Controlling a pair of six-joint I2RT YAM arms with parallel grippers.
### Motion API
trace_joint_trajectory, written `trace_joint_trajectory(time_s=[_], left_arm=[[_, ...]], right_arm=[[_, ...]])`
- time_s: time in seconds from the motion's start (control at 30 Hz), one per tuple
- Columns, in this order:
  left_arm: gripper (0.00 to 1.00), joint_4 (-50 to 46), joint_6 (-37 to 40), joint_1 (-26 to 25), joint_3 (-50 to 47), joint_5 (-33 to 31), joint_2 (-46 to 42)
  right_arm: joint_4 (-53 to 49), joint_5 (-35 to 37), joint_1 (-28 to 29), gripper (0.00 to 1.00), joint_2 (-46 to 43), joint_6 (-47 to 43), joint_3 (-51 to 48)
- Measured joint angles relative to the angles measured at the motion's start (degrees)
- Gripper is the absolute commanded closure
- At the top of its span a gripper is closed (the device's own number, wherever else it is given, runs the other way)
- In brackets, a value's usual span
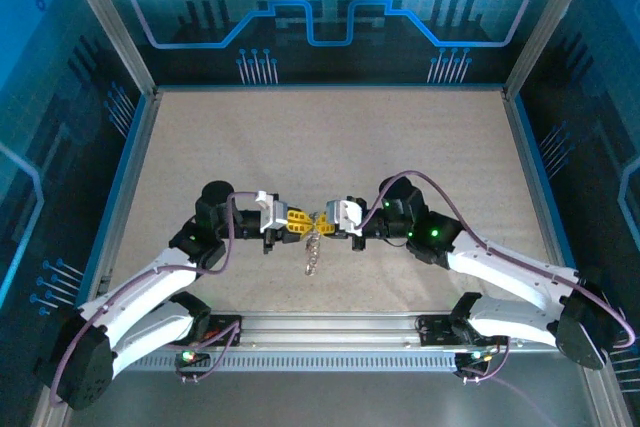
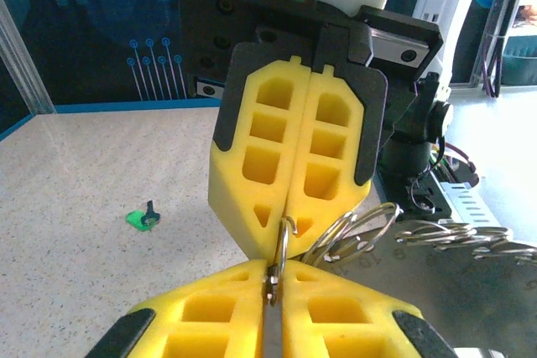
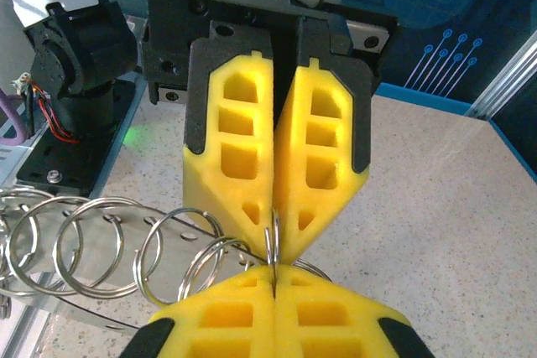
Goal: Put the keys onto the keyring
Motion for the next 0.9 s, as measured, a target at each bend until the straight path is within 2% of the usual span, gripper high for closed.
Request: trace_joint_trajectory(time_s=[0.07,0.17,0.3,0.33,0.37,0.43,0.57,0.67,0.7,0.77,0.9], left_arm=[[0.87,-0.79,0.33,0.00,0.24,0.02,0.22],[0.99,-1.88,1.42,-0.02,0.35,-0.26,0.37],[1.00,-4.17,3.50,-0.28,1.01,-0.83,0.37],[1.00,-4.59,3.93,-0.35,1.16,-1.01,0.35],[1.00,-4.87,4.48,-0.39,1.22,-1.42,0.20],[1.00,-5.33,5.20,-0.70,1.22,-2.23,-0.26],[1.00,-7.48,7.76,-1.18,1.22,-4.57,-2.01],[1.00,-8.44,9.14,-1.22,1.22,-6.95,-3.23],[1.00,-8.63,9.44,-1.22,1.22,-7.56,-3.45],[1.00,-9.33,10.40,-1.22,1.22,-8.68,-3.74],[1.00,-11.41,11.34,-1.22,1.22,-9.99,-3.76]], right_arm=[[-0.72,0.11,0.04,1.00,0.24,-0.59,0.31],[-1.42,0.20,0.04,1.00,0.50,-0.87,0.42],[-1.92,0.20,0.04,1.00,0.59,-0.87,0.42],[-1.92,0.22,0.04,0.94,0.59,-0.87,0.42],[-1.90,0.39,0.04,0.83,0.59,-0.85,0.42],[-1.09,1.07,0.04,0.74,0.57,-0.92,0.26],[2.80,1.20,-1.44,0.70,-1.79,0.83,-2.14],[5.60,1.11,-5.75,0.67,-4.96,3.10,-5.44],[6.27,1.16,-7.43,0.63,-5.86,4.15,-6.54],[7.19,1.99,-11.32,0.45,-7.74,6.78,-8.98],[6.03,11.69,-15.89,0.45,-9.90,15.74,-11.10]])
